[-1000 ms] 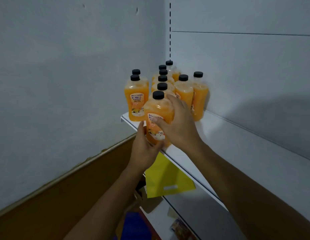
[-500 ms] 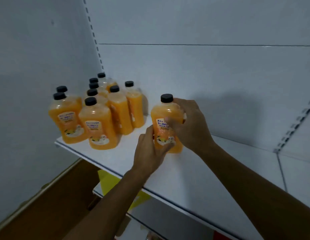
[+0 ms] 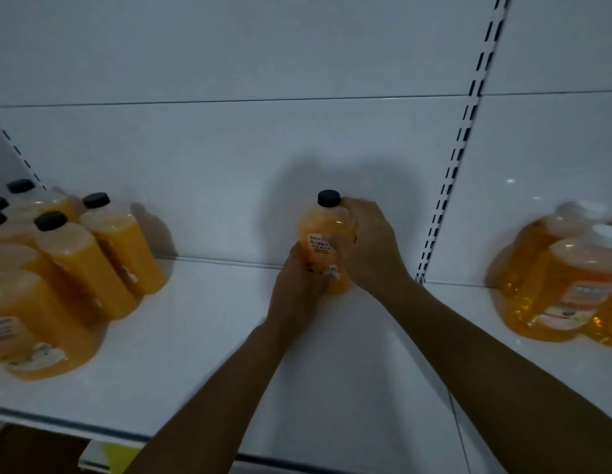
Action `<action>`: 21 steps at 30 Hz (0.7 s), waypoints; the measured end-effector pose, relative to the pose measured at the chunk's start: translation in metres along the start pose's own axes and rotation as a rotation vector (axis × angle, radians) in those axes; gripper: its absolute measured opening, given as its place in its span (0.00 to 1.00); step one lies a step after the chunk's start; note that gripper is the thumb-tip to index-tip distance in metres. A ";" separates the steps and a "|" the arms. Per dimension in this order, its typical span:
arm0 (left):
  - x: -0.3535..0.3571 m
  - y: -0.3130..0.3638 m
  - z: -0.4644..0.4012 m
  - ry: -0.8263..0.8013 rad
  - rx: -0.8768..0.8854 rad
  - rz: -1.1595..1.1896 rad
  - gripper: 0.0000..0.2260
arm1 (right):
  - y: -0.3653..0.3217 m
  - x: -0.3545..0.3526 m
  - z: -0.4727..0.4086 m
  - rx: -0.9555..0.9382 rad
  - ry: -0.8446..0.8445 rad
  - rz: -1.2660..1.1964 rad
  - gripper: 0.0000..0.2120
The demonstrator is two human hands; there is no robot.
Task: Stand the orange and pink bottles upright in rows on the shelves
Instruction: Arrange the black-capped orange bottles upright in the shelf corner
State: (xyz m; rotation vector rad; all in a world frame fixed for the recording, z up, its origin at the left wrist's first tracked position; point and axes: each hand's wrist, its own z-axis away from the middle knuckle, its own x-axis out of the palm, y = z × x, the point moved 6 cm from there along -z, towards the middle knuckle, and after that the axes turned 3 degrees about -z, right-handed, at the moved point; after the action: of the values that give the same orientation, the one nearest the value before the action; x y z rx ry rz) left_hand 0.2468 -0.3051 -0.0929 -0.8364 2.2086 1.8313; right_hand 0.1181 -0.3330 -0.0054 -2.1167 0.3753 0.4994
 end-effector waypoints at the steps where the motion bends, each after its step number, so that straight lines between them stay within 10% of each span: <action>1: 0.002 -0.001 -0.002 0.005 0.004 -0.001 0.19 | 0.003 0.001 -0.001 -0.004 0.005 0.003 0.22; 16: -0.022 -0.021 0.009 0.130 -0.132 -0.304 0.34 | -0.025 0.000 0.005 -0.247 0.204 0.292 0.33; 21: -0.090 -0.035 0.059 0.407 -0.205 -0.347 0.19 | -0.085 0.064 0.032 -0.459 -0.020 0.063 0.28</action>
State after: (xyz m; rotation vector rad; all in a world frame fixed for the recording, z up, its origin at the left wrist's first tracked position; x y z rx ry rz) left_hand 0.3259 -0.2238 -0.0966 -1.6450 1.9224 1.8556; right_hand 0.2046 -0.2647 0.0084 -2.5443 0.3399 0.6946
